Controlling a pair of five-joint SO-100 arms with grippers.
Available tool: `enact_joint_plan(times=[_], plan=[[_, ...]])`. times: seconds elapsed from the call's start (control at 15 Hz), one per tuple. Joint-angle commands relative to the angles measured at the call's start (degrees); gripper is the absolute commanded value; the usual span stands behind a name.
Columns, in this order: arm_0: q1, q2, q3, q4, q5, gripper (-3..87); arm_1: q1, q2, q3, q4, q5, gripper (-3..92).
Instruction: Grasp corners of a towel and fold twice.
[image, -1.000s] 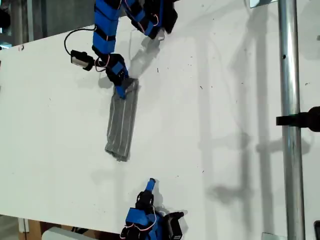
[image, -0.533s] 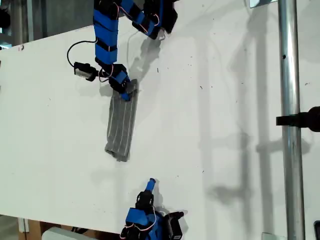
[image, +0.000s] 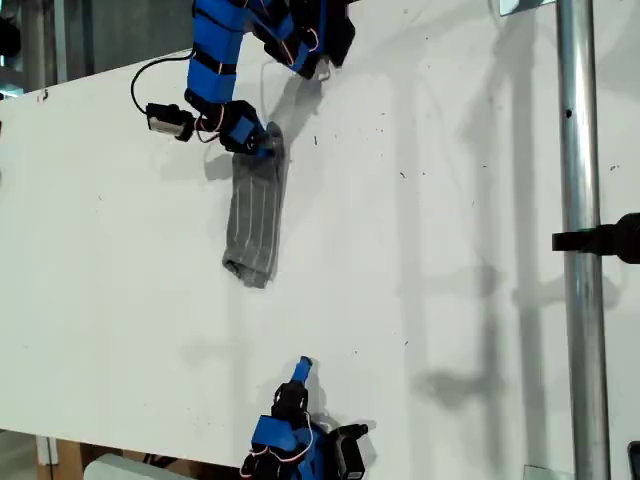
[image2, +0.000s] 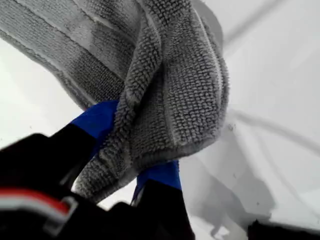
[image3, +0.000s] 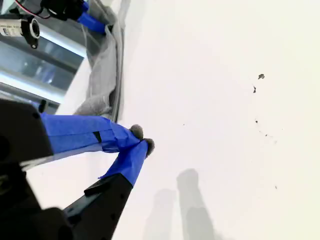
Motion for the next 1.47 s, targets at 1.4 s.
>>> enact_joint_plan(times=[1.4], plan=[[1.32,0.35,0.88,0.09,-0.18,-2.0,-5.98,-2.11,-28.56,-10.2,0.44,9.8]])
